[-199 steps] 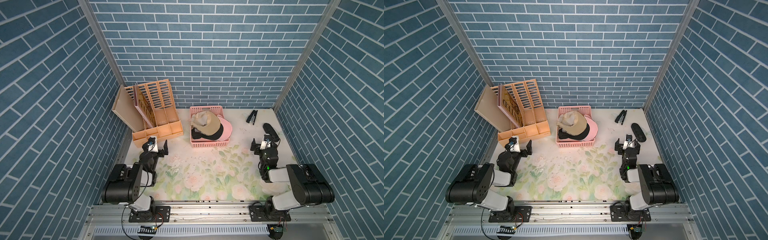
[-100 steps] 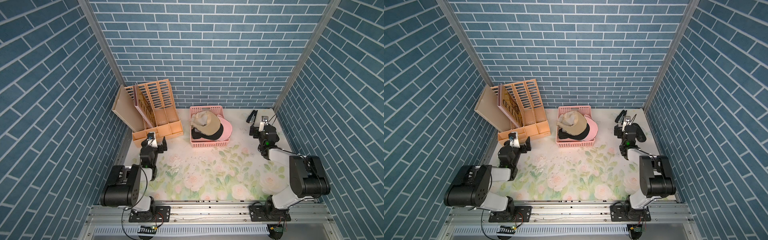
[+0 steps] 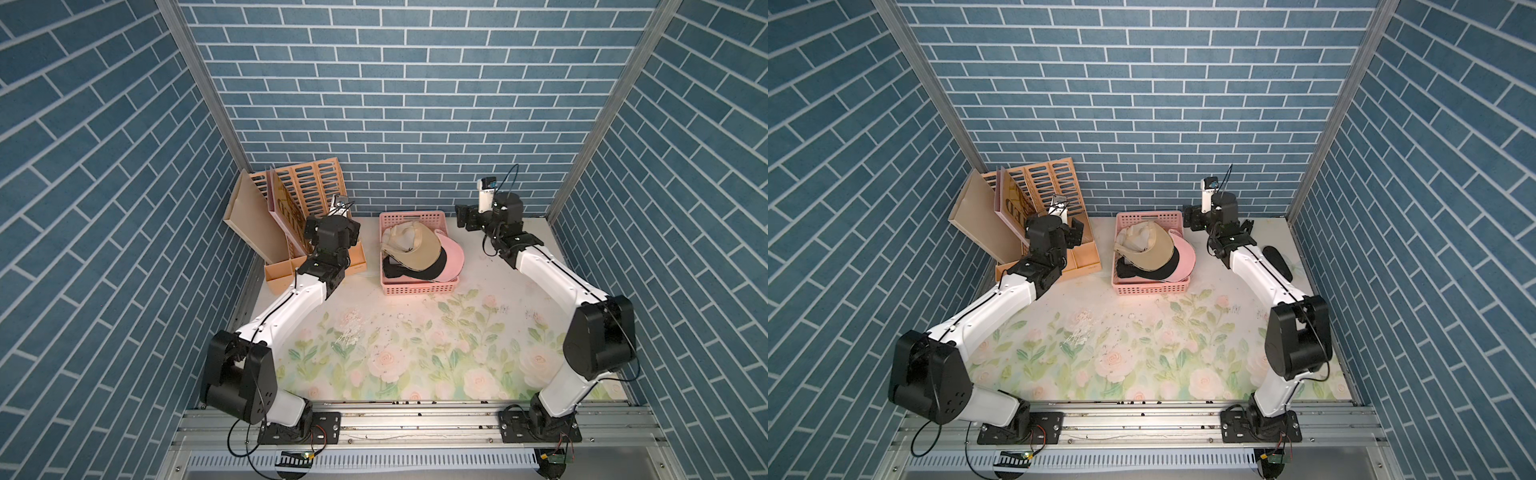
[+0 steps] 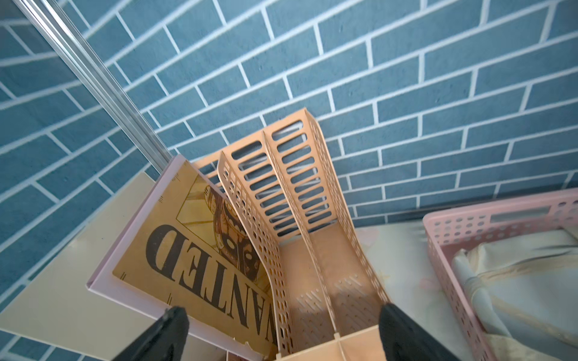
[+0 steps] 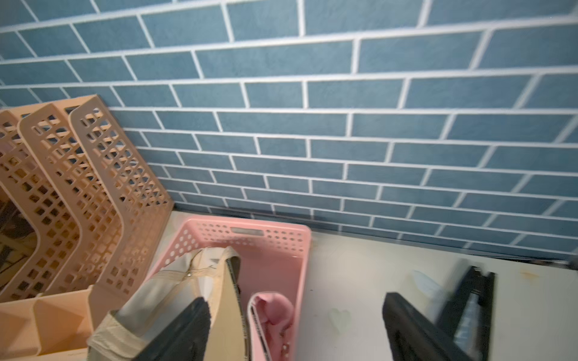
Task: Turn the baseball cap inside out
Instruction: Pick up the baseball cap from the basket.
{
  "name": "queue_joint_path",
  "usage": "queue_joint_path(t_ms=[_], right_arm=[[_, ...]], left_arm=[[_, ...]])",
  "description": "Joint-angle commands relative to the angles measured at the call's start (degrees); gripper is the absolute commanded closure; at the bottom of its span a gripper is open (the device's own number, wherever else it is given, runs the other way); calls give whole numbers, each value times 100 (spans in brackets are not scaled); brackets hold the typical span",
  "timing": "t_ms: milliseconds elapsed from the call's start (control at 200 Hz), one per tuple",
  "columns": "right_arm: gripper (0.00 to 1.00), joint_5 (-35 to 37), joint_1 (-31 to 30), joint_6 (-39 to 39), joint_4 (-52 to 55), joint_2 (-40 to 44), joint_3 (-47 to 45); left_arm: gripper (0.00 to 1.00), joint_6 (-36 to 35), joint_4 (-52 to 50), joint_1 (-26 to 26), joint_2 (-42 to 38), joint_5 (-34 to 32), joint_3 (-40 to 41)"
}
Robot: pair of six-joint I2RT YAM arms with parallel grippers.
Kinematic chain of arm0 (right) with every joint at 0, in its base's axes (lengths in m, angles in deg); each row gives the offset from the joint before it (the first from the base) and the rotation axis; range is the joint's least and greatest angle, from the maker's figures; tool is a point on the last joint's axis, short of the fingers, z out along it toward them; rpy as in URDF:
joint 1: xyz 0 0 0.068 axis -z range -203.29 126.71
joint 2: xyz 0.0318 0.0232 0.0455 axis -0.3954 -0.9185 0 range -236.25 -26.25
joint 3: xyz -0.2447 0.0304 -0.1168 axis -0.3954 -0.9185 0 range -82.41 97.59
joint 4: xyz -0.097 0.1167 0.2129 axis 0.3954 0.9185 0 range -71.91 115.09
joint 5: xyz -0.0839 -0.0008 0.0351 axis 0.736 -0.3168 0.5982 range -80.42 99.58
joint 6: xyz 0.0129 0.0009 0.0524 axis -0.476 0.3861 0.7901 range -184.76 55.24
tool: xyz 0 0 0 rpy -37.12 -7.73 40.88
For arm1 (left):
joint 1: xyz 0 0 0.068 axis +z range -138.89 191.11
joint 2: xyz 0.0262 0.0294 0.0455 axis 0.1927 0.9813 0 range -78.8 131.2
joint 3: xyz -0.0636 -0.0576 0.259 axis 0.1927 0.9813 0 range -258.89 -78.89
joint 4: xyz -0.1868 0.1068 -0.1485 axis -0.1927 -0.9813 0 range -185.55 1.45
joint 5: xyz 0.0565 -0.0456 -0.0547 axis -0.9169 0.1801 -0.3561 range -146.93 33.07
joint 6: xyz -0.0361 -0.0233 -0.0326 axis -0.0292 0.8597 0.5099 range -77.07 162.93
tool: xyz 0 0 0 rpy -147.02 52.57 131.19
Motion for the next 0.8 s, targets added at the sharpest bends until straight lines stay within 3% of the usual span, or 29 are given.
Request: queue_joint_path(t_ms=[0, 150, 345, 555, 795], right_arm=[[20, -734, -96, 405, 805, -731, 491], [30, -697, -288, 455, 1033, -1368, 957], [36, -826, -320, 701, 912, -1659, 923], [42, -852, -325, 880, 796, -1621, 800], [30, -562, -457, 919, 516, -714, 221]], left_arm=[[0, 412, -956, -10, 72, 465, -194], [0, 144, -705, -417, -5, 135, 36], [0, 856, -1092, -495, -93, 803, 101], [0, 1106, -1174, -699, 57, 697, 127], [0, 1314, -1183, -710, -31, 664, 121]])
